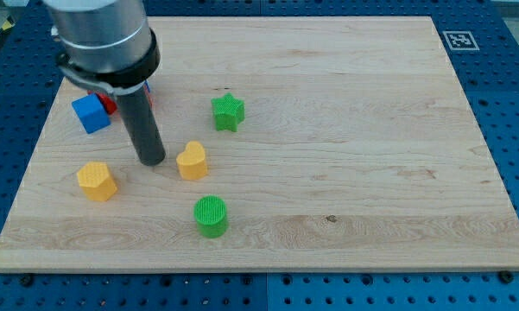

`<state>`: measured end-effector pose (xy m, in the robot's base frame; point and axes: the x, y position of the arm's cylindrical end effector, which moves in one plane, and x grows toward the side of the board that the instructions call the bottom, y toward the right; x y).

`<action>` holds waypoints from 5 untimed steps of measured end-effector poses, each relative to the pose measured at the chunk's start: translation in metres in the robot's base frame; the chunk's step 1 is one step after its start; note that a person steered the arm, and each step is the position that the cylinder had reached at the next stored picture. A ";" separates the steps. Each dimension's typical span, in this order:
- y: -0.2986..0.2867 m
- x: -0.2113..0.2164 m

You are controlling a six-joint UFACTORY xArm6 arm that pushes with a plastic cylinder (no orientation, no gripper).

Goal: Slide yellow heart to right

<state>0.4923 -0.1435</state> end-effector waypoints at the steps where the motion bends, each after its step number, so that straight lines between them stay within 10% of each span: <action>1: 0.007 0.001; 5: 0.098 0.039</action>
